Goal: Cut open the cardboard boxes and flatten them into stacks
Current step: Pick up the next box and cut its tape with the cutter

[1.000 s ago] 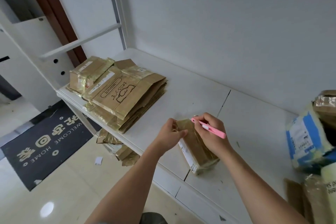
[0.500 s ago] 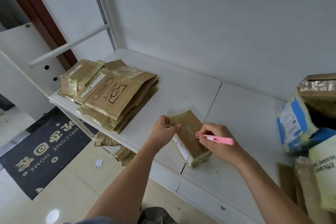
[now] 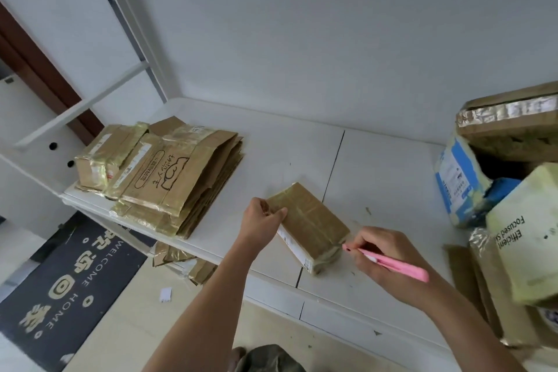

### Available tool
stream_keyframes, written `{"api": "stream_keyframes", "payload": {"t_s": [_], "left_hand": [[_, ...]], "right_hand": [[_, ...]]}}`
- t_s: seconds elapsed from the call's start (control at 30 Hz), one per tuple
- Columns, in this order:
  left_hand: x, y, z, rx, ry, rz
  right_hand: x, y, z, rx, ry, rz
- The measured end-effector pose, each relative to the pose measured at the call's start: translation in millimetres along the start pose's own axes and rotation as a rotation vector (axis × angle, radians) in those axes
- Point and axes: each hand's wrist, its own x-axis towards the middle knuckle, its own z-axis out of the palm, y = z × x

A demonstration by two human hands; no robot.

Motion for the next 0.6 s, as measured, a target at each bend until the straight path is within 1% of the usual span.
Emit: {"api": "stream_keyframes", "payload": {"t_s": [0.07,0.1,0.2,0.27,0.3,0.33,0.37,0.4,0.43,0.47,0.53,0.6], "left_hand": [[-1.9,2.7,3.3,-0.003,0.010,-0.002],[-3.0,4.6,4.7,-0.004,0.019,-0.003],[-6.9,12.7,11.6,0.050,0.037,-0.010],[-12.0,21.4,17.2,0.181,0.025,0.001],[-14.5,24.5,19.9,0.292,0.027,0.056],[-15.1,26.2,22.2,0.414,0.042,0.163],[-15.3,27.5,24.1,0.527,0.055,0.307],[-14.6,29.1,26.3,0.626,0.033,0.450],[-13.6,30.7,28.5,0.687,-0.032,0.562],[-12.5,31.9,30.5,0.715,-0.123,0.617],[-8.3,29.5,32.3,0.756,-0.282,0.598],[-2.3,24.4,29.6,0.808,-0.389,0.546]], "right_hand": [[-7.1,-4.0,-8.4,0.117,0.071,0.080],[-10.4,-5.0,-13.5,0.190,0.159,0.113],[-15.4,-2.6,-28.2,0.376,0.508,0.149],[-15.7,3.0,-30.6,0.411,0.647,0.146],[-15.4,6.4,-28.5,0.422,0.692,0.154],[-15.4,9.1,-25.6,0.444,0.727,0.171],[-16.4,12.3,-22.0,0.474,0.754,0.193],[-17.1,15.2,-17.7,0.502,0.771,0.215],[-18.1,17.6,-13.4,0.527,0.784,0.240],[-18.8,19.7,-8.9,0.550,0.796,0.265],[-19.0,24.5,-0.4,0.601,0.820,0.313],[-16.2,26.4,5.7,0.680,0.816,0.330]]}}
